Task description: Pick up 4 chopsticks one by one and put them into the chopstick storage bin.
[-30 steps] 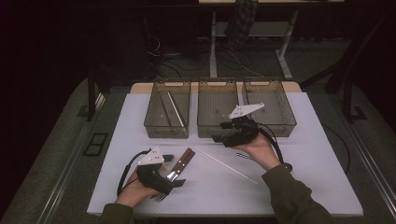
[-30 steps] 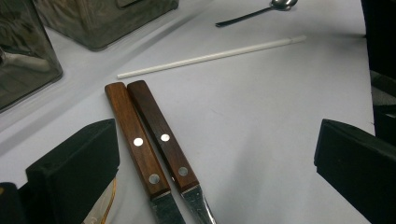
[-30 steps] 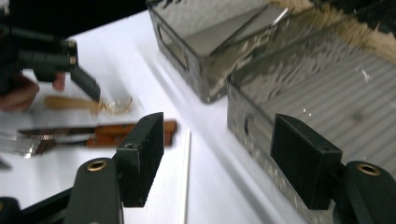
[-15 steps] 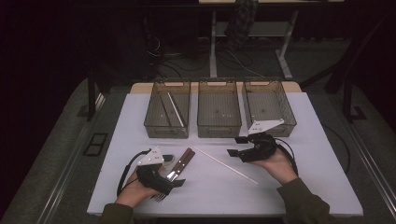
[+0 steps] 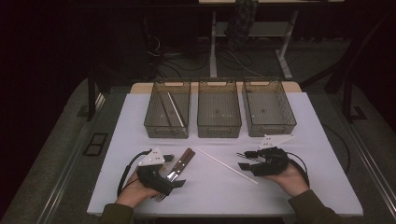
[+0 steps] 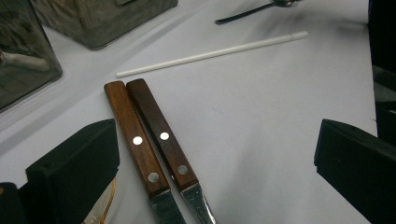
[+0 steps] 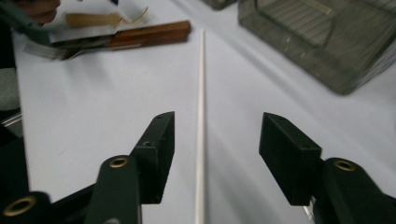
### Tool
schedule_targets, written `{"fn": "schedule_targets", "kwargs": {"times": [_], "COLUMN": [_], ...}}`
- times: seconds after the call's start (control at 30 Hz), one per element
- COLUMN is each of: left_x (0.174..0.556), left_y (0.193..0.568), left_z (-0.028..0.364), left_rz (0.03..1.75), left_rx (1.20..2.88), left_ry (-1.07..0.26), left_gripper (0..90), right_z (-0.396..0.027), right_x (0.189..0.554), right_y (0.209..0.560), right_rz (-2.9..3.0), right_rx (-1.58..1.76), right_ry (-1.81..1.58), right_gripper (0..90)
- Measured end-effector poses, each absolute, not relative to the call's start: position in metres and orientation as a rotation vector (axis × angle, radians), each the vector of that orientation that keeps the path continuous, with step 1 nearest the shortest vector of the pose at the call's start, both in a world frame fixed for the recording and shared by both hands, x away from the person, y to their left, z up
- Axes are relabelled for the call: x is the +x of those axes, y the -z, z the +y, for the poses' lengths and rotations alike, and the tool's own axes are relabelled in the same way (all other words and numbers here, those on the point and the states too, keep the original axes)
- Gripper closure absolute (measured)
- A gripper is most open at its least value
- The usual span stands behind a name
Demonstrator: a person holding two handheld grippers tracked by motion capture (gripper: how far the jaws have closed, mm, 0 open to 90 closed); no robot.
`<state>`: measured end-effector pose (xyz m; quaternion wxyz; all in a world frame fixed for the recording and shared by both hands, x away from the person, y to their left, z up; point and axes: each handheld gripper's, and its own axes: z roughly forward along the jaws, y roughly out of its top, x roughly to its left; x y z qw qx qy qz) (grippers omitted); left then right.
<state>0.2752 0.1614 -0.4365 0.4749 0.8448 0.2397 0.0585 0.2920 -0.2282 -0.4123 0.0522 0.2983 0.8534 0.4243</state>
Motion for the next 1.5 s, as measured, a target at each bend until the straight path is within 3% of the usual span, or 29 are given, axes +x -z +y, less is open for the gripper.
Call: {"fn": "schedule_targets", "kwargs": {"times": [0.47,1.0,1.5], "left_x": [0.275,0.275,0.275], "left_y": [0.436,0.435,0.436], "left_z": [0.161,0.161,0.16], "left_rz": [0.582,0.581,0.576], "left_rx": [2.066,2.066,2.071], "left_ry": [-0.146,-0.144,-0.141], "left_gripper": [0.0,0.0,0.0], "right_z": [-0.221,-0.21,-0.21], "right_x": [0.289,0.289,0.287], "right_y": [0.435,0.445,0.447], "right_rz": [2.711,2.733,2.712], "right_rx": [0.902,0.844,0.851], "right_ry": [-1.171,-1.054,-1.06], "right_gripper": [71.0,81.5,83.9]}}
